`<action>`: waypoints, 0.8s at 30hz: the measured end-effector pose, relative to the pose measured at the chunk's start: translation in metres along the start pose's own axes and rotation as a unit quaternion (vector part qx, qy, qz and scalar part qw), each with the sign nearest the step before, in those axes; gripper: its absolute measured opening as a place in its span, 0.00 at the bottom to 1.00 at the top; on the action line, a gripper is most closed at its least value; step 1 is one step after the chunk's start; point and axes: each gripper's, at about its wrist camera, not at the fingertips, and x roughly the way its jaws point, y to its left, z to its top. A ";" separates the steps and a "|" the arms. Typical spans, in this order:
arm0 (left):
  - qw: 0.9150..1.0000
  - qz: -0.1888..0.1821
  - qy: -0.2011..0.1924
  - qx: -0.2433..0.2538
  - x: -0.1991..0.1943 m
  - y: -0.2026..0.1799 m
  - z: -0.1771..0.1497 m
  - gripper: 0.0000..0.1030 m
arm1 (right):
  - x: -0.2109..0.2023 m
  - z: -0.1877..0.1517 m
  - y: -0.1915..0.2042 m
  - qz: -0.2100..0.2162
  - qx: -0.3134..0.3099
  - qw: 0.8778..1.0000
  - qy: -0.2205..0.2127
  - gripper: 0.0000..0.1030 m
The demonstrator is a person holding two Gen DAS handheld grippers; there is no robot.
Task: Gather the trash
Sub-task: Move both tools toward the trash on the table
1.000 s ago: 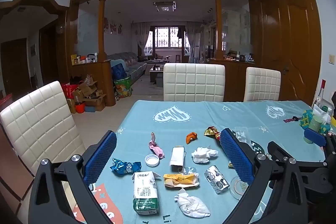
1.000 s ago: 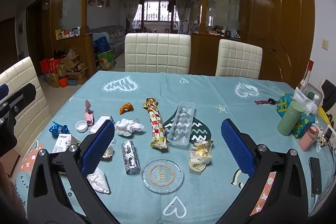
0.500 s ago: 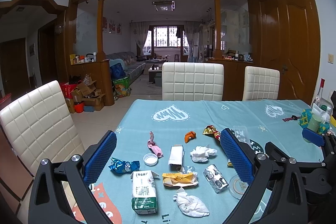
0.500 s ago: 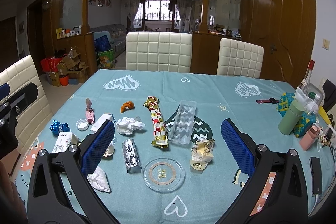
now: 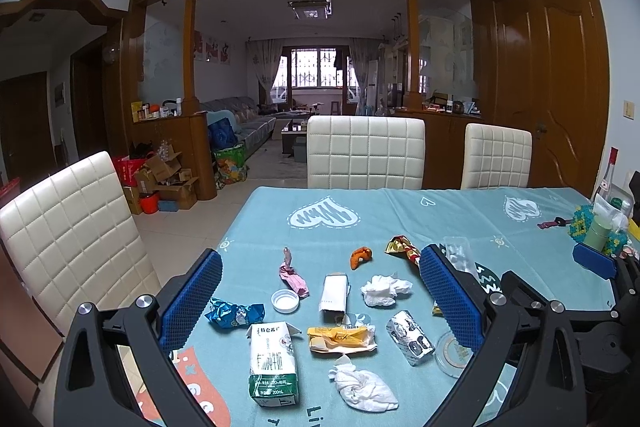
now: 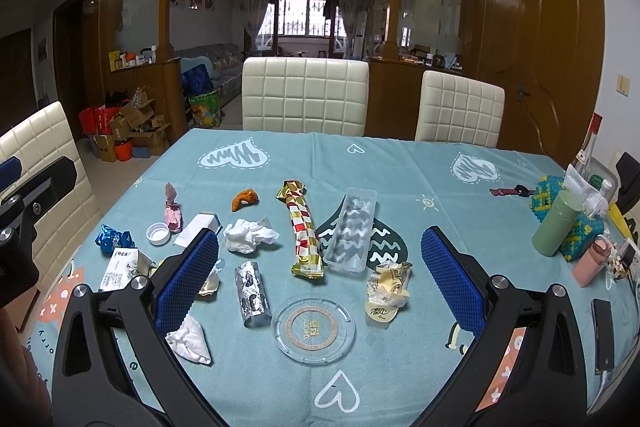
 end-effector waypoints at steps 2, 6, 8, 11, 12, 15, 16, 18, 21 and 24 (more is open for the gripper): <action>1.000 0.000 0.001 0.001 0.001 0.000 -0.001 0.94 | 0.000 0.000 -0.001 0.000 0.001 1.000 0.001 0.97; 1.000 0.000 0.005 0.001 0.003 0.001 -0.003 0.94 | 0.003 -0.001 0.000 0.002 0.000 1.000 0.005 0.97; 1.000 0.001 0.006 0.002 0.004 0.000 -0.004 0.94 | 0.004 -0.003 0.001 0.003 -0.002 1.000 0.008 0.97; 1.000 0.002 0.009 0.003 0.007 0.001 -0.005 0.94 | 0.008 -0.005 0.004 0.005 -0.005 1.000 0.012 0.97; 1.000 0.002 0.010 0.003 0.008 0.001 -0.006 0.94 | 0.009 -0.005 0.005 0.006 -0.006 1.000 0.014 0.97; 1.000 0.003 0.014 0.002 0.012 0.002 -0.007 0.94 | 0.014 -0.007 0.008 0.007 -0.008 1.000 0.020 0.97; 1.000 0.003 0.015 0.002 0.013 0.003 -0.007 0.94 | 0.016 -0.007 0.008 0.007 -0.008 1.000 0.021 0.97; 1.000 0.004 0.017 0.001 0.015 0.004 -0.008 0.94 | 0.017 -0.007 0.009 0.008 -0.008 1.000 0.022 0.97; 1.000 0.004 0.022 0.002 0.018 0.005 -0.010 0.94 | 0.020 -0.008 0.009 0.007 -0.009 1.000 0.025 0.97; 1.000 0.005 0.025 0.002 0.020 0.006 -0.011 0.94 | 0.023 -0.009 0.010 0.007 -0.008 1.000 0.028 0.97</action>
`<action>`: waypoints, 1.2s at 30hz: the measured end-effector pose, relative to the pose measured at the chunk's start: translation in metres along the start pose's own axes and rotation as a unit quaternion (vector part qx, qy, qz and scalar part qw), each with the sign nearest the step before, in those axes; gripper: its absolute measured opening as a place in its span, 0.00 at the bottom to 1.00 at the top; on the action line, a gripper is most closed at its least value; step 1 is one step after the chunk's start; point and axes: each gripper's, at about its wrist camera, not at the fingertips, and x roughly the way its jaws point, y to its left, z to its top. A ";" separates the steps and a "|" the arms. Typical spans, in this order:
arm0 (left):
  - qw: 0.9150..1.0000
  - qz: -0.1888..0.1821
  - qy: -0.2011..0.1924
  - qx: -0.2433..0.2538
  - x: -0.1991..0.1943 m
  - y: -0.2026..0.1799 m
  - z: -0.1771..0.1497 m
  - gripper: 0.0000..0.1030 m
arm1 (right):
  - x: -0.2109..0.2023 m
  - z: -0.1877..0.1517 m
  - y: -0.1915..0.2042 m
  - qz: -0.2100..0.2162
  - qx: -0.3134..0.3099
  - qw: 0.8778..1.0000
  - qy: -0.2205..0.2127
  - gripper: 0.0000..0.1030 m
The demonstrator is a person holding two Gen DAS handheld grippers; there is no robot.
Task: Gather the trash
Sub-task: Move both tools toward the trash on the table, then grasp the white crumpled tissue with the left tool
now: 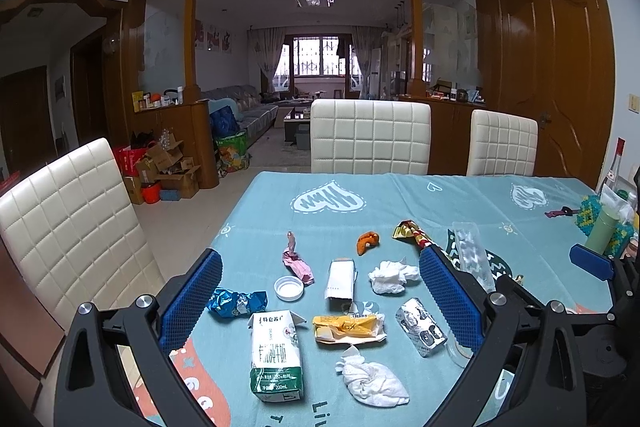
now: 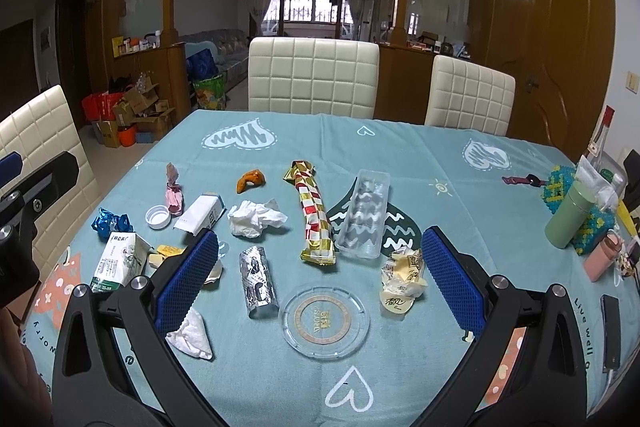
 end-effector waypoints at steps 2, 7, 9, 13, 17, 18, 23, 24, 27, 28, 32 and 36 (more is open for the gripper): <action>1.000 0.001 0.000 0.000 0.001 0.000 -0.001 0.94 | 0.001 -0.001 0.000 0.000 0.000 1.000 0.001 0.97; 1.000 0.001 0.000 0.000 0.000 0.000 -0.001 0.94 | 0.002 -0.001 0.000 -0.001 -0.001 1.000 0.002 0.97; 1.000 0.000 0.000 0.001 0.001 0.001 -0.001 0.94 | 0.002 -0.001 0.000 -0.001 0.000 1.000 0.002 0.97; 1.000 0.000 0.002 0.004 0.002 0.000 -0.004 0.94 | 0.003 -0.001 0.000 -0.002 -0.001 1.000 0.002 0.97; 1.000 -0.001 0.013 0.008 0.007 -0.002 -0.010 0.94 | 0.006 -0.004 -0.004 -0.004 -0.001 1.000 0.006 0.97; 1.000 -0.001 0.016 0.009 0.009 -0.003 -0.012 0.94 | 0.008 -0.005 -0.005 -0.005 -0.001 1.000 0.008 0.97; 0.999 -0.001 0.045 0.016 0.023 -0.008 -0.027 0.94 | 0.022 -0.013 -0.009 -0.009 -0.002 1.000 0.028 0.97; 0.998 -0.002 0.053 0.016 0.027 -0.008 -0.031 0.94 | 0.025 -0.015 -0.010 -0.009 -0.002 0.999 0.033 0.97; 0.997 -0.002 0.071 0.017 0.036 -0.009 -0.040 0.94 | 0.037 -0.021 -0.012 -0.011 -0.004 0.999 0.049 0.97; 0.997 -0.002 0.080 0.017 0.041 -0.009 -0.044 0.94 | 0.042 -0.023 -0.012 -0.011 -0.005 0.998 0.054 0.97; 0.995 0.000 0.096 0.017 0.051 -0.008 -0.054 0.94 | 0.060 -0.032 -0.012 -0.011 -0.011 0.997 0.079 0.97; 0.994 -0.005 0.107 0.023 0.058 -0.012 -0.061 0.94 | 0.074 -0.039 -0.011 -0.012 -0.017 0.995 0.093 0.97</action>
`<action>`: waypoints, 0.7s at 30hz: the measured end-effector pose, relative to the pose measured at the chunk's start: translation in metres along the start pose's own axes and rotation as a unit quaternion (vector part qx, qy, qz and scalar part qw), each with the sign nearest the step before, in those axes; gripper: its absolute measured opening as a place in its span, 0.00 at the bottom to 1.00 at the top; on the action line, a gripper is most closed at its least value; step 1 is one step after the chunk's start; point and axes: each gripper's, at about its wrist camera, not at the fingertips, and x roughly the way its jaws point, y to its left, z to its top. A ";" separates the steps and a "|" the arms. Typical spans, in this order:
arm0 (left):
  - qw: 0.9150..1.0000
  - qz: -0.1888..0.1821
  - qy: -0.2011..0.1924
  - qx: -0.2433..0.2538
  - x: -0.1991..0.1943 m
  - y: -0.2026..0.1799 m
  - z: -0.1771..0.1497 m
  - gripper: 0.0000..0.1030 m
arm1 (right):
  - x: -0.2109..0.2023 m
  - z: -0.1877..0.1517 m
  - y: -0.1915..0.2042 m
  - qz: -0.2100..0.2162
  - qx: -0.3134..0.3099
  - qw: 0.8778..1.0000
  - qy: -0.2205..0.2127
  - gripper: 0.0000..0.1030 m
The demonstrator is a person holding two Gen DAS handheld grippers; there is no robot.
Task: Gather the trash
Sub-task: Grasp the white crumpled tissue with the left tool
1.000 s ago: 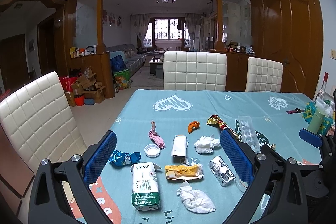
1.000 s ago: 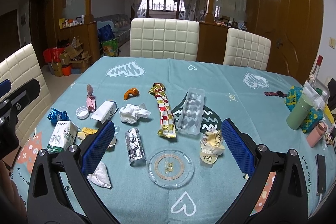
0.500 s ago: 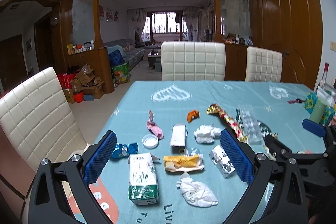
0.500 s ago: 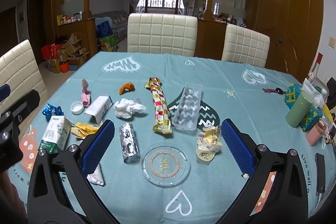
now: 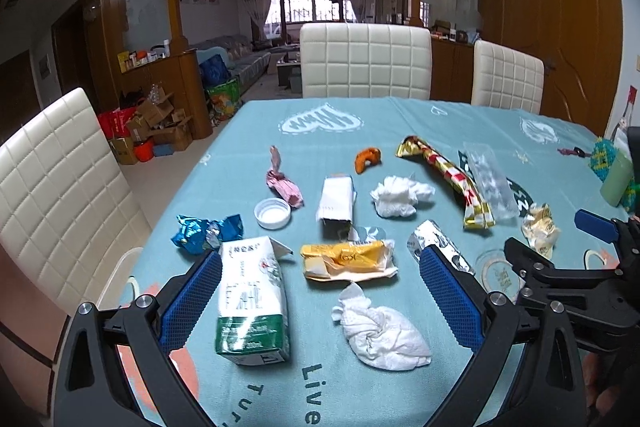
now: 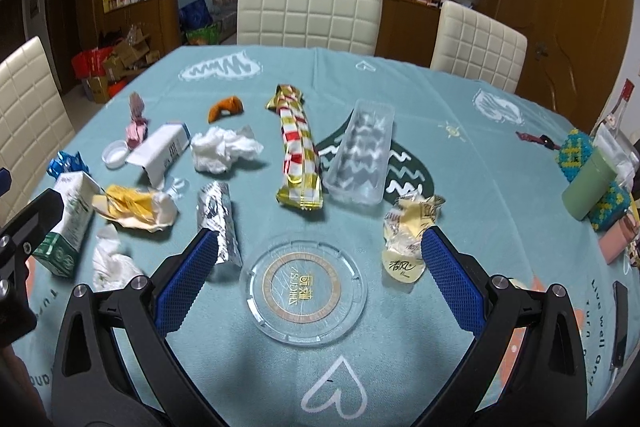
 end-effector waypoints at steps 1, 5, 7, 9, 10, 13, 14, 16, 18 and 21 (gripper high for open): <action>1.000 -0.001 0.003 0.004 0.002 -0.002 -0.001 0.94 | 0.004 -0.001 0.000 0.000 -0.001 1.000 0.003 0.97; 1.000 -0.005 0.014 0.008 0.010 -0.005 -0.005 0.94 | 0.015 -0.003 -0.001 -0.001 -0.001 1.000 0.015 0.97; 1.000 -0.008 0.022 0.007 0.014 -0.006 -0.007 0.94 | 0.020 -0.004 -0.002 -0.002 0.000 1.000 0.021 0.97; 0.999 -0.013 0.031 0.007 0.017 -0.008 -0.010 0.94 | 0.025 -0.007 -0.004 -0.001 0.002 1.000 0.027 0.97; 0.999 -0.013 0.033 0.009 0.018 -0.010 -0.011 0.94 | 0.027 -0.007 -0.004 -0.001 0.003 1.000 0.029 0.97; 0.999 -0.014 0.038 0.018 0.018 -0.016 -0.016 0.94 | 0.030 -0.011 -0.007 -0.003 0.000 0.999 0.034 0.97; 0.999 -0.015 0.041 0.020 0.018 -0.017 -0.017 0.94 | 0.031 -0.013 -0.008 -0.004 -0.002 0.999 0.035 0.97; 0.998 -0.020 0.048 0.021 0.017 -0.019 -0.023 0.94 | 0.033 -0.017 -0.012 -0.008 -0.002 0.999 0.037 0.97; 0.998 -0.024 0.056 0.023 0.019 -0.022 -0.028 0.94 | 0.035 -0.022 -0.017 -0.011 0.002 0.999 0.044 0.97; 0.996 -0.023 0.076 0.032 0.027 -0.030 -0.033 0.94 | 0.041 -0.026 -0.023 -0.007 0.011 0.998 0.059 0.97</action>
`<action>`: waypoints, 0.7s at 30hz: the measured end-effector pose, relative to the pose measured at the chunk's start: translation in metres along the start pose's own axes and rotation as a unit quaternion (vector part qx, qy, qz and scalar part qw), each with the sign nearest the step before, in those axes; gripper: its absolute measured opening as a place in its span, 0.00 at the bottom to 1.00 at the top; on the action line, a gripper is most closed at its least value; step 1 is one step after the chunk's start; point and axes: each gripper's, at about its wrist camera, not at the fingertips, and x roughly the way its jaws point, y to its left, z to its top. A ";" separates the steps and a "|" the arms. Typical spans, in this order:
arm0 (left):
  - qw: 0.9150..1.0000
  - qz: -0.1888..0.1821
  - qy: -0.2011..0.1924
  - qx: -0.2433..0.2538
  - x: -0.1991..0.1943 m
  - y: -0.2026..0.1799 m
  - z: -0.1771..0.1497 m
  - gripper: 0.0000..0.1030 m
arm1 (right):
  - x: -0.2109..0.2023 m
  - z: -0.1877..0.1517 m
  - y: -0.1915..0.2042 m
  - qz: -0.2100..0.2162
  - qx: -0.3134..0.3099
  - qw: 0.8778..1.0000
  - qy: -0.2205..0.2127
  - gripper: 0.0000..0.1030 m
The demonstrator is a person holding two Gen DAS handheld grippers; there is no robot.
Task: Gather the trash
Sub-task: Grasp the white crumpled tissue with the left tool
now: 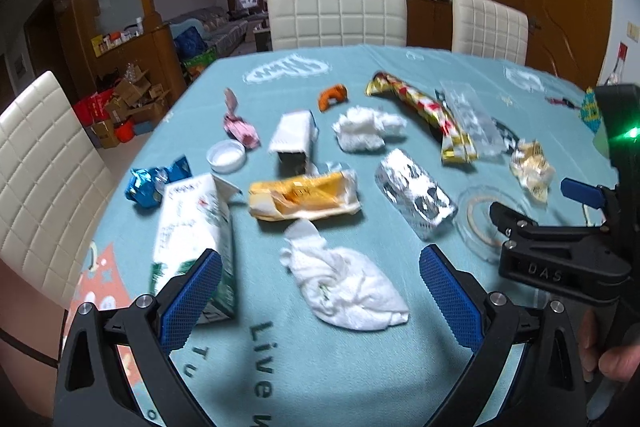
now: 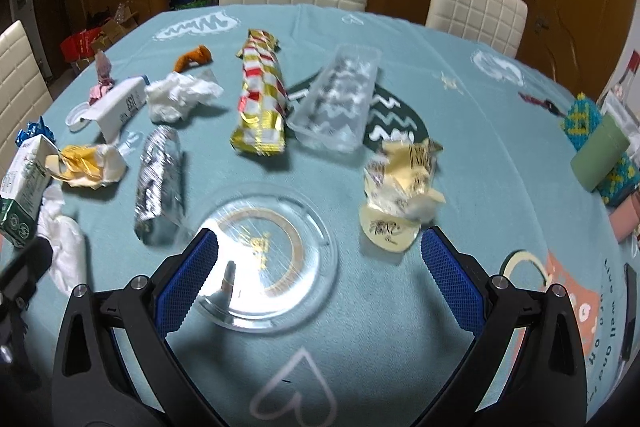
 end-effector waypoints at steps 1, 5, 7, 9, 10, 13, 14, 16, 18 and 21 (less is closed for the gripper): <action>1.000 0.004 0.010 0.002 0.004 -0.002 -0.001 0.94 | 0.001 -0.001 -0.002 0.002 0.002 1.000 0.002 0.97; 0.999 0.022 0.040 -0.004 0.019 -0.002 -0.004 0.94 | -0.002 -0.002 -0.003 0.006 0.000 1.000 -0.002 0.97; 0.999 0.022 0.048 -0.012 0.023 0.001 -0.005 0.94 | -0.002 -0.001 -0.001 0.006 -0.003 1.000 -0.004 0.97; 0.998 0.017 0.055 -0.015 0.026 0.003 -0.005 0.94 | -0.001 0.000 0.002 0.010 -0.006 1.000 -0.001 0.97; 0.998 0.015 0.060 -0.016 0.028 0.004 -0.006 0.94 | 0.000 0.000 0.004 0.013 -0.008 1.000 0.002 0.97; 0.998 0.004 0.064 -0.021 0.031 0.006 -0.006 0.93 | -0.001 -0.001 0.011 0.031 -0.014 0.999 0.006 0.97; 0.998 0.000 0.062 -0.024 0.030 0.007 -0.006 0.88 | -0.001 -0.002 0.013 0.034 -0.017 0.999 0.006 0.97; 0.998 -0.012 0.064 -0.027 0.029 0.010 -0.006 0.64 | -0.001 -0.004 0.017 0.045 -0.021 0.999 0.008 0.97; 0.996 -0.031 0.071 -0.032 0.031 0.011 -0.005 0.46 | -0.001 -0.005 0.019 0.047 -0.022 0.999 0.010 0.97; 0.997 -0.040 0.060 -0.029 0.024 0.011 -0.005 0.31 | -0.002 -0.006 0.020 0.048 -0.026 0.998 0.009 0.97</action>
